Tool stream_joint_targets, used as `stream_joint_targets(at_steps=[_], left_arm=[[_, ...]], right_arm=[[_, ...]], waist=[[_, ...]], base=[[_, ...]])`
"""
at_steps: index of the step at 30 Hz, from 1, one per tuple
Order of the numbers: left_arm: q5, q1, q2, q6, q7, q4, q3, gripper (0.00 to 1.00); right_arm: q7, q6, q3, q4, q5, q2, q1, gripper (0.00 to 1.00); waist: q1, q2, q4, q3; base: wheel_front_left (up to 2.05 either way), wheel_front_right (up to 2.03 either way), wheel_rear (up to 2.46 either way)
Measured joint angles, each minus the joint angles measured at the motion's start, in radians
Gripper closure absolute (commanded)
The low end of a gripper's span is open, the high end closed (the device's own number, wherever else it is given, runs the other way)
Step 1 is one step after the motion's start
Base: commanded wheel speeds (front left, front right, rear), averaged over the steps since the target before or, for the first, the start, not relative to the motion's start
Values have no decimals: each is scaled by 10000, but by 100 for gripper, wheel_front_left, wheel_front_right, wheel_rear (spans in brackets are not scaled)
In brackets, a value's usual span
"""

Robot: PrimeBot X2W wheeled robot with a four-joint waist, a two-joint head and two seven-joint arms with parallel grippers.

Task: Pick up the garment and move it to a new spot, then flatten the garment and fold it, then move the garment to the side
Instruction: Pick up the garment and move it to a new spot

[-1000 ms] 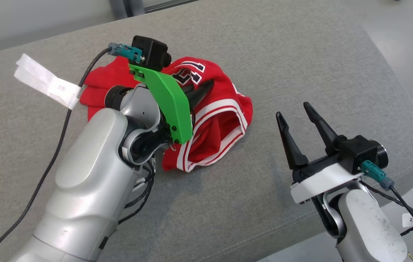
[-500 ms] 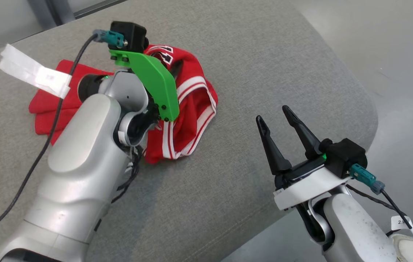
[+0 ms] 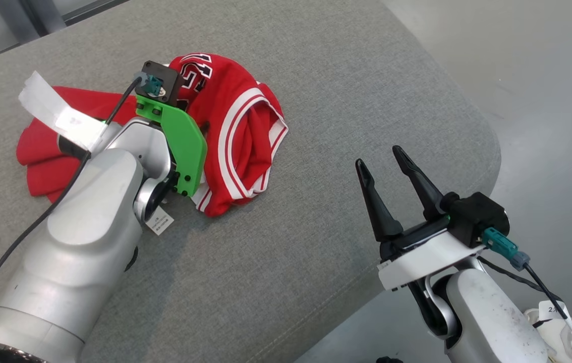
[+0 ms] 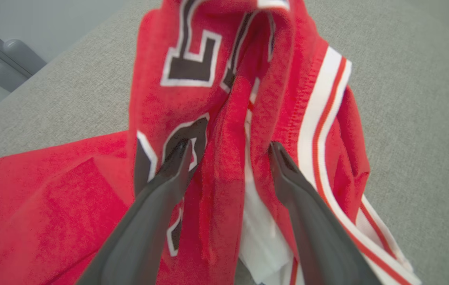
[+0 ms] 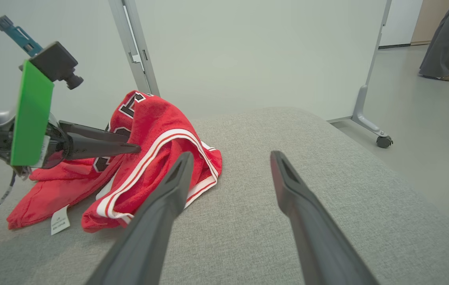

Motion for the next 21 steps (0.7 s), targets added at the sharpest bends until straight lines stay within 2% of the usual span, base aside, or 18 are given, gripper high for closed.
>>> stream_joint_targets(at_steps=[3,7,11,21], left_arm=[[77,-2,-10,-146,-4,65,-174,0],[-75,2,-433,-303,-63,33,-201,0],[-228,59,-694,-543,-349,-217,-259,0],[-295,894,-750,-491,-1296,-662,-111,0]], right_arm=[[-2,17,40,21,-192,-2,3,0],[-2,128,209,31,-533,-4,7,0],[0,401,640,54,-652,-8,13,0],[-2,648,1277,663,-828,-36,35,0]], waist=[[0,0,202,-99],[0,0,547,-238],[0,0,959,-399],[0,0,2061,-797]], base=[[0,0,0],[0,0,0],[0,0,0],[0,0,0]])
